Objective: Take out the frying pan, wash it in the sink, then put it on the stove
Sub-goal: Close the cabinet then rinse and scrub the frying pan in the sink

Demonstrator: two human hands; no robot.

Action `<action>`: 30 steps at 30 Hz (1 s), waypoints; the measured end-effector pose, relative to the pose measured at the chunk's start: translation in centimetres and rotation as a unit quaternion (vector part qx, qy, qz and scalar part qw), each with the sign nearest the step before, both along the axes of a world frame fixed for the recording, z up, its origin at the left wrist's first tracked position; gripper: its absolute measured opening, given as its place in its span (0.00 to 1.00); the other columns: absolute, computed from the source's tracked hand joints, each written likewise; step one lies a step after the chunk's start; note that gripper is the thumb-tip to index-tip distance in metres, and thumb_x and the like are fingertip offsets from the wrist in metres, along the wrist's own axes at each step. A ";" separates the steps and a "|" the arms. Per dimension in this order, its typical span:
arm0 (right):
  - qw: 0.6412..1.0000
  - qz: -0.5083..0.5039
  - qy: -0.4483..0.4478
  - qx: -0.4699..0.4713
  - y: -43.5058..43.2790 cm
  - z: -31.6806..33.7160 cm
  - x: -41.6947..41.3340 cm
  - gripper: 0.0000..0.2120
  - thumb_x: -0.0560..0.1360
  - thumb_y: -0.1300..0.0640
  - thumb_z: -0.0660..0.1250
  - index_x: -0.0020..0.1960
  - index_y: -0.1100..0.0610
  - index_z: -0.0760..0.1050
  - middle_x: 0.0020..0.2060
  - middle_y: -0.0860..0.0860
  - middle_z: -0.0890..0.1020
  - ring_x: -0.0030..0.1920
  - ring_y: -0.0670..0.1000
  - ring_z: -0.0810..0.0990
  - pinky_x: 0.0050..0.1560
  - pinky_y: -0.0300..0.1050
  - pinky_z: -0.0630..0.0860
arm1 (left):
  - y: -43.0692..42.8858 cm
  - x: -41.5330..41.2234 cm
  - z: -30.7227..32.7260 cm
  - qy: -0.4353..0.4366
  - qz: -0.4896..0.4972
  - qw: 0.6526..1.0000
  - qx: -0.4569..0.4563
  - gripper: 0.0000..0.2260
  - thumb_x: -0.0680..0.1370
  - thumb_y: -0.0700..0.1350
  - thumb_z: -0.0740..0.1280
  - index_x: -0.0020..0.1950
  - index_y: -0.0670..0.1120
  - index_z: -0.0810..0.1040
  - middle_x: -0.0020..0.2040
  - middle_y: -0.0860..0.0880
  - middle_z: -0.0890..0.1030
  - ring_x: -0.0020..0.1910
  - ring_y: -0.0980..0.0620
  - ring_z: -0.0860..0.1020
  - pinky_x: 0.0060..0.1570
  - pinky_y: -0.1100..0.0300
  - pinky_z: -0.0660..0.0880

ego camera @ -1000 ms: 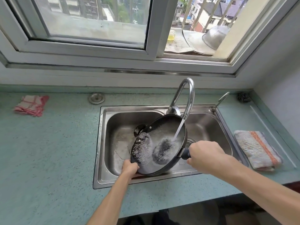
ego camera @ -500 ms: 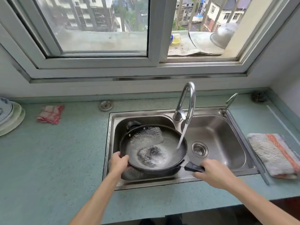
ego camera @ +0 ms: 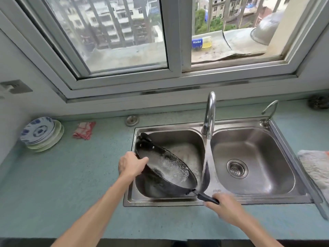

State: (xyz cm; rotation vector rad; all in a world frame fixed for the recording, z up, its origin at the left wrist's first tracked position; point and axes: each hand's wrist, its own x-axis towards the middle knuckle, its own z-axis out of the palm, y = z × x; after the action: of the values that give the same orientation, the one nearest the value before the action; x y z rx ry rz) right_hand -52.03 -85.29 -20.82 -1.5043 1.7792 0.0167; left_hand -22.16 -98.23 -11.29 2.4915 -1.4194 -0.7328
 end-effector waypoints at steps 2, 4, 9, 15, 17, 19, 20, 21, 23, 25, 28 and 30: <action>0.997 -0.033 -0.053 0.037 -0.2 -0.5 -0.1 0.17 0.71 0.40 0.68 0.32 0.51 0.71 0.26 0.48 0.78 0.29 0.47 0.82 0.33 0.43 0.72 | 0.1 -0.3 0.2 -0.016 -0.005 1.000 -0.010 0.15 0.67 0.54 0.68 0.40 0.42 0.81 0.32 0.45 0.83 0.35 0.48 0.79 0.30 0.60 0.68; 0.987 -0.048 -0.121 0.099 -0.6 -0.3 -0.2 0.16 0.69 0.45 0.71 0.32 0.54 0.72 0.26 0.49 0.80 0.23 0.45 0.79 0.28 0.38 0.71 | 0.4 -0.8 0.8 -0.021 -0.008 1.000 -0.017 0.13 0.68 0.53 0.69 0.42 0.43 0.80 0.35 0.46 0.83 0.38 0.48 0.78 0.33 0.60 0.68; 0.940 -0.072 -0.246 0.223 -1.2 1.1 -1.3 0.21 0.68 0.38 0.71 0.36 0.56 0.73 0.21 0.51 0.71 0.19 0.49 0.67 0.24 0.39 0.63 | 1.2 -1.8 2.4 0.005 -0.002 1.000 -0.016 0.09 0.72 0.49 0.70 0.51 0.51 0.80 0.30 0.50 0.78 0.36 0.50 0.75 0.40 0.61 0.66; 0.958 -0.084 -0.239 0.137 -1.7 3.4 -3.1 0.28 0.72 0.31 0.63 0.36 0.57 0.75 0.22 0.53 0.73 0.21 0.49 0.69 0.26 0.38 0.66 | 1.9 -1.6 1.4 0.083 0.033 0.996 -0.019 0.12 0.72 0.46 0.69 0.34 0.55 0.67 0.31 0.49 0.82 0.28 0.55 0.80 0.35 0.61 0.72; 0.971 -0.061 -0.208 0.102 -1.6 4.1 -3.0 0.27 0.74 0.33 0.62 0.35 0.57 0.75 0.22 0.55 0.75 0.20 0.49 0.71 0.28 0.37 0.69 | 2.1 -0.9 0.0 0.143 0.079 0.986 -0.015 0.09 0.70 0.43 0.71 0.43 0.54 0.74 0.38 0.47 0.85 0.33 0.49 0.85 0.44 0.57 0.80; 0.979 -0.048 -0.181 0.075 -1.3 4.7 -3.0 0.26 0.74 0.34 0.62 0.34 0.56 0.74 0.20 0.53 0.76 0.19 0.49 0.71 0.31 0.39 0.71 | 2.2 0.2 -2.1 0.243 0.121 0.962 -0.007 0.12 0.67 0.36 0.72 0.49 0.43 0.80 0.42 0.43 0.85 0.40 0.43 0.85 0.44 0.48 0.84; 0.983 -0.046 -0.164 0.064 -1.1 5.0 -3.0 0.26 0.74 0.34 0.62 0.33 0.56 0.73 0.19 0.52 0.76 0.19 0.50 0.72 0.32 0.41 0.72 | 2.2 0.7 -3.2 0.280 0.138 0.950 0.001 0.17 0.66 0.33 0.72 0.55 0.39 0.80 0.46 0.39 0.84 0.41 0.41 0.85 0.41 0.46 0.84; 0.987 -0.042 -0.142 0.056 -1.0 5.4 -3.0 0.26 0.74 0.34 0.62 0.33 0.55 0.72 0.19 0.52 0.77 0.19 0.50 0.73 0.33 0.42 0.74 | 2.2 0.9 -4.0 0.309 0.150 0.939 0.014 0.22 0.66 0.32 0.71 0.59 0.37 0.79 0.50 0.36 0.83 0.41 0.40 0.84 0.38 0.46 0.84; 0.995 -0.028 -0.089 0.039 -0.5 6.1 -2.9 0.26 0.74 0.32 0.60 0.33 0.54 0.71 0.20 0.54 0.79 0.19 0.48 0.75 0.37 0.43 0.76 | 2.5 0.8 -5.0 0.343 0.169 0.924 0.022 0.17 0.68 0.29 0.70 0.56 0.38 0.80 0.49 0.34 0.83 0.40 0.40 0.82 0.35 0.50 0.83; 0.999 -0.014 -0.037 0.016 0.1 6.7 -2.7 0.27 0.74 0.31 0.59 0.32 0.54 0.68 0.24 0.55 0.83 0.20 0.47 0.78 0.39 0.43 0.77 | 2.9 0.3 -5.4 0.359 0.189 0.914 0.029 0.11 0.72 0.27 0.66 0.42 0.42 0.77 0.43 0.38 0.81 0.40 0.41 0.79 0.38 0.50 0.81; 1.000 -0.018 0.022 0.000 1.0 7.4 -1.9 0.27 0.74 0.31 0.58 0.32 0.53 0.68 0.27 0.53 0.85 0.22 0.46 0.81 0.38 0.42 0.77 | 3.5 0.1 -7.6 0.410 0.221 0.884 0.041 0.14 0.73 0.25 0.62 0.38 0.45 0.75 0.39 0.41 0.76 0.42 0.44 0.73 0.41 0.53 0.76; 0.998 -0.037 0.045 -0.006 1.6 7.0 -1.4 0.25 0.74 0.32 0.59 0.32 0.53 0.68 0.27 0.52 0.85 0.22 0.46 0.80 0.36 0.42 0.77 | 3.8 0.2 -9.1 0.443 0.226 0.866 0.050 0.14 0.73 0.25 0.62 0.50 0.40 0.79 0.41 0.40 0.75 0.42 0.44 0.70 0.37 0.56 0.74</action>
State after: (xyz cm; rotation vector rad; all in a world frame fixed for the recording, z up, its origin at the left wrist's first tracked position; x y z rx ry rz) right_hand -53.44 -83.66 -13.79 -1.4654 1.9083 0.0364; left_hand -21.99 -94.45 -20.36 1.9322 -0.4555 -1.5573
